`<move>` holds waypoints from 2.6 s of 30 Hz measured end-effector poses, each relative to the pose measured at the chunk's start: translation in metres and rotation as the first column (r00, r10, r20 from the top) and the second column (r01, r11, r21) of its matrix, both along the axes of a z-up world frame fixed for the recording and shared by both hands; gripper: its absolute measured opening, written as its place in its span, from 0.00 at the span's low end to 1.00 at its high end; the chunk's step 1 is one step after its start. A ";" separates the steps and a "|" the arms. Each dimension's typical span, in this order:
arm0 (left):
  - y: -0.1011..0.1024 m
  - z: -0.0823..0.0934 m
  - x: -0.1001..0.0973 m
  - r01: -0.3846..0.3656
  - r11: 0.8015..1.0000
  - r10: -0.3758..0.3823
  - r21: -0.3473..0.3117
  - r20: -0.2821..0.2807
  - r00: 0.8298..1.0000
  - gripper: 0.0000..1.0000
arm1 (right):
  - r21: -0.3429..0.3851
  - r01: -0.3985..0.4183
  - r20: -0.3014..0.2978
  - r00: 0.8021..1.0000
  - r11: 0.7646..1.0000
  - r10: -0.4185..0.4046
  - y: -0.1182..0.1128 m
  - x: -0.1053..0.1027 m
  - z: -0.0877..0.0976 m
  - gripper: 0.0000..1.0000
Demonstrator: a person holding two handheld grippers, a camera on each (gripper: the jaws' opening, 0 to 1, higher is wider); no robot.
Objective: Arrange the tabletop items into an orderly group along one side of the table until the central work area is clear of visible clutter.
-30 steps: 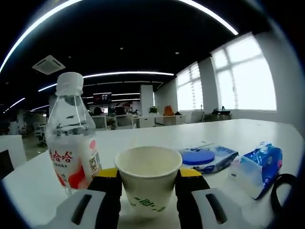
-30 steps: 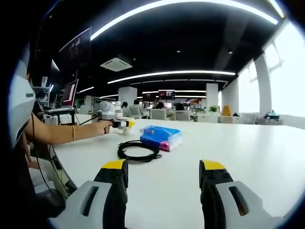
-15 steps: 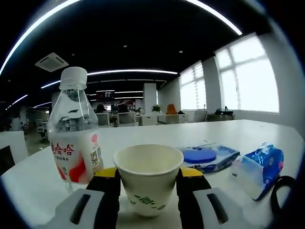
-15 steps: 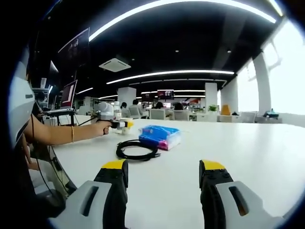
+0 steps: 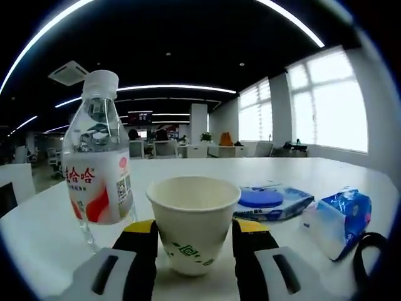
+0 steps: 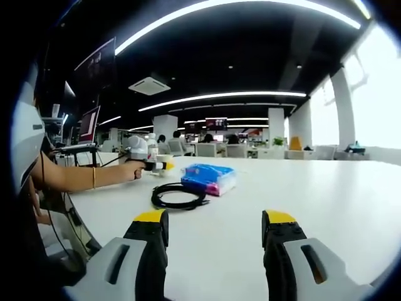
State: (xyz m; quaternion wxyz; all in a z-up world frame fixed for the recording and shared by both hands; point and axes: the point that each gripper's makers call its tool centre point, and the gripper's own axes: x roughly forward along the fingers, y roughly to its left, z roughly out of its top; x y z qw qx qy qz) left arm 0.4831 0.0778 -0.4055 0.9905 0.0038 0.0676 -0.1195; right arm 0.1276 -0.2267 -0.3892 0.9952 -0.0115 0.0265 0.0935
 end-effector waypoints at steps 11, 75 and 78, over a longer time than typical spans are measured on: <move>0.000 0.000 -0.016 0.016 0.999 -0.017 -0.032 -0.022 1.000 0.47 | 0.005 -0.012 0.005 1.000 1.000 0.012 0.003 -0.001 0.000 0.58; -0.054 0.014 -0.107 0.386 0.923 -0.386 -0.010 0.013 0.923 0.35 | -0.094 -0.165 0.042 0.985 0.982 0.169 0.039 0.041 0.032 0.29; -0.058 0.012 -0.111 0.408 0.913 -0.408 0.000 0.004 0.913 0.34 | -0.080 -0.153 0.034 0.987 0.985 0.156 0.035 0.048 0.030 0.29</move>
